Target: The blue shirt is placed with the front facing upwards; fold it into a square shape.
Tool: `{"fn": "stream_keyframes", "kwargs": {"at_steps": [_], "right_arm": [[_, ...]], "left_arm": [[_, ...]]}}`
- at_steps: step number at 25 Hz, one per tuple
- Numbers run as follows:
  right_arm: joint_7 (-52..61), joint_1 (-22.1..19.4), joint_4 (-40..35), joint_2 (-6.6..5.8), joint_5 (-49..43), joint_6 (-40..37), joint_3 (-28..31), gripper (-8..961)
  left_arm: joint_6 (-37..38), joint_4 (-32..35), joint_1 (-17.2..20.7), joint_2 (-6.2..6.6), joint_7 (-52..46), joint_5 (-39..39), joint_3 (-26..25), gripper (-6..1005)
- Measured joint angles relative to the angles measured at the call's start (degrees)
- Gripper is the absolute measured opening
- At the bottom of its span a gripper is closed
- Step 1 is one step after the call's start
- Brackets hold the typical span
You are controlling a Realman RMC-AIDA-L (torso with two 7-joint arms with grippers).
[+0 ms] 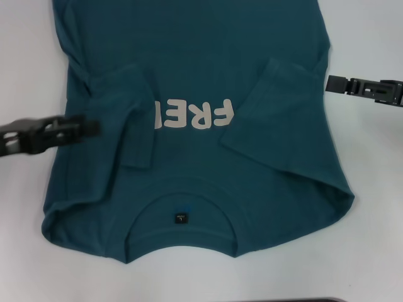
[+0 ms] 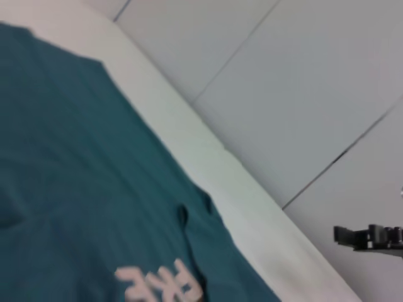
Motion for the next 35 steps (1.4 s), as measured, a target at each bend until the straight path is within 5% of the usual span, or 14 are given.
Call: {"fn": "stream_keyframes", "kwargs": {"at_steps": [5,9,35], "right_arm": [[0.4,0.6,-0.1,0.01,-0.1,-0.2,0.0,550],[0.5,0.7,-0.2,-0.24,-0.1,0.0,0.1,551],[2.8,1.0,-0.4,-1.71,0.0,0.2,1.4,551]], "left_arm": [[2.1,0.1,3.4,2.74,-4.5,0.0,-0.2,735],[3.4,0.0,5.3,3.67,-6.6,0.8,-0.2,725],[0.0,2.3,5.4,3.10,-8.1,12.0,1.0,764]]}}
